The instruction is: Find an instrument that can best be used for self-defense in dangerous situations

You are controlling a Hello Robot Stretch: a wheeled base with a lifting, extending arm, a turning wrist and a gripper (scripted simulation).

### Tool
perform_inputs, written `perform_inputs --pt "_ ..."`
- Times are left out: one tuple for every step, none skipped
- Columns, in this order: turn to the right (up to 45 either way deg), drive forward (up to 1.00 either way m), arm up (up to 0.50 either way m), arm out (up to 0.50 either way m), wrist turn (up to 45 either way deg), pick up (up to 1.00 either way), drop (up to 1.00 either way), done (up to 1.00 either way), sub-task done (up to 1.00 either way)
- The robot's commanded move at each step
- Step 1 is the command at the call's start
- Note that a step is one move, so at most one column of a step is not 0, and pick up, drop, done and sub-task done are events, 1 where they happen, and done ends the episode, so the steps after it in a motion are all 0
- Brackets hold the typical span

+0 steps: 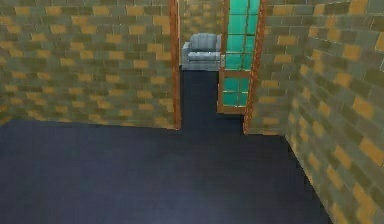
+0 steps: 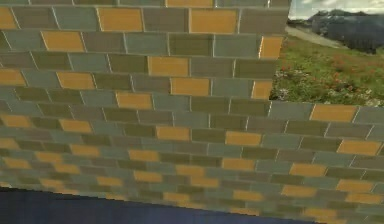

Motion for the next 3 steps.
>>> perform_inputs --pt "0.0 1.00 0.00 0.00 0.0 0.00 0.00 0.00 0.00" --pt "3.0 0.00 0.00 0.00 0.0 0.00 0.00 0.00 0.00" --pt "0.0 1.00 0.00 0.00 0.0 0.00 0.00 0.00 0.00"
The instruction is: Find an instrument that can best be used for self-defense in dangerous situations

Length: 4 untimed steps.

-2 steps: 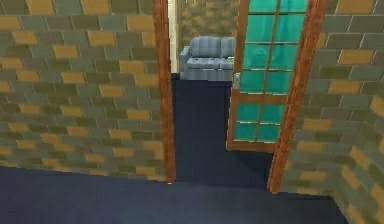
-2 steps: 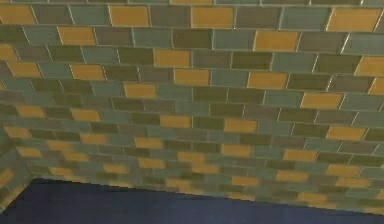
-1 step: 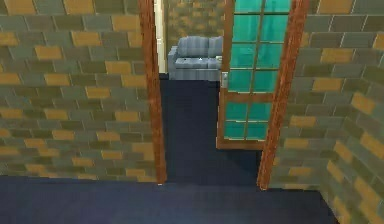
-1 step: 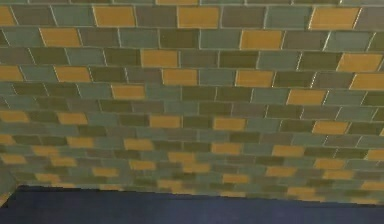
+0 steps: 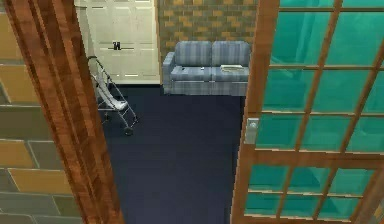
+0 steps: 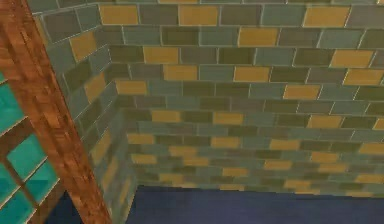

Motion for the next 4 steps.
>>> perform_inputs --pt "0.0 0.95 0.00 0.00 0.0 0.00 0.00 0.00 0.00" --pt "6.0 0.00 0.00 0.00 0.0 0.00 0.00 0.00 0.00" --pt "0.0 0.30 0.00 0.00 0.0 0.00 0.00 0.00 0.00" --pt "-45.0 0.00 0.00 0.00 0.0 0.00 0.00 0.00 0.00"
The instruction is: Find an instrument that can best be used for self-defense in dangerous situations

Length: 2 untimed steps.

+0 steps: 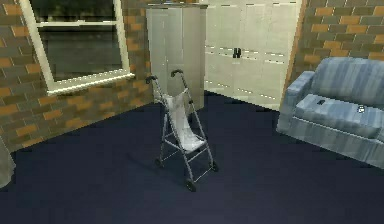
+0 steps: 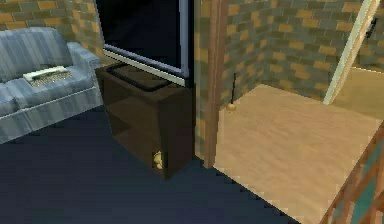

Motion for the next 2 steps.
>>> perform_inputs --pt "-6.0 0.00 0.00 0.00 0.0 0.00 0.00 0.00 0.00" --pt "0.0 0.15 0.00 0.00 0.0 0.00 0.00 0.00 0.00"
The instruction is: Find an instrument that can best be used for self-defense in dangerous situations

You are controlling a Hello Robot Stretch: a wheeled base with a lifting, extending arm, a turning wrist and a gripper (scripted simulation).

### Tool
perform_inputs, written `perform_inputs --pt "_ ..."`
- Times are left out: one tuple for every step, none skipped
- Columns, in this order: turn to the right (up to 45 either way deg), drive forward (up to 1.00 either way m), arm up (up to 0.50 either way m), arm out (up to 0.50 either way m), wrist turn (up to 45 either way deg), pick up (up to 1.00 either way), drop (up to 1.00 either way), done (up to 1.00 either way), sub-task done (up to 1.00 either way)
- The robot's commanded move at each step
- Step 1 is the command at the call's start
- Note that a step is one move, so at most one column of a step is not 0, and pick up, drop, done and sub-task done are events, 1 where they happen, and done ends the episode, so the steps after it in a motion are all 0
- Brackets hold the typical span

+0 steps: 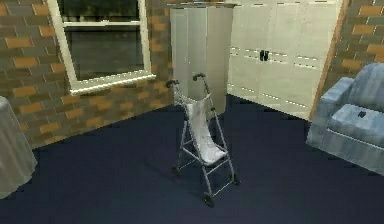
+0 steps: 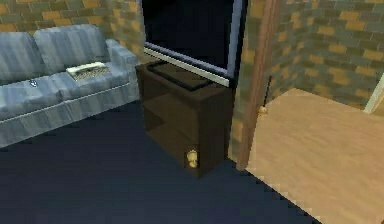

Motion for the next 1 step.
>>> perform_inputs --pt "45.0 0.00 0.00 0.00 0.0 0.00 0.00 0.00 0.00"
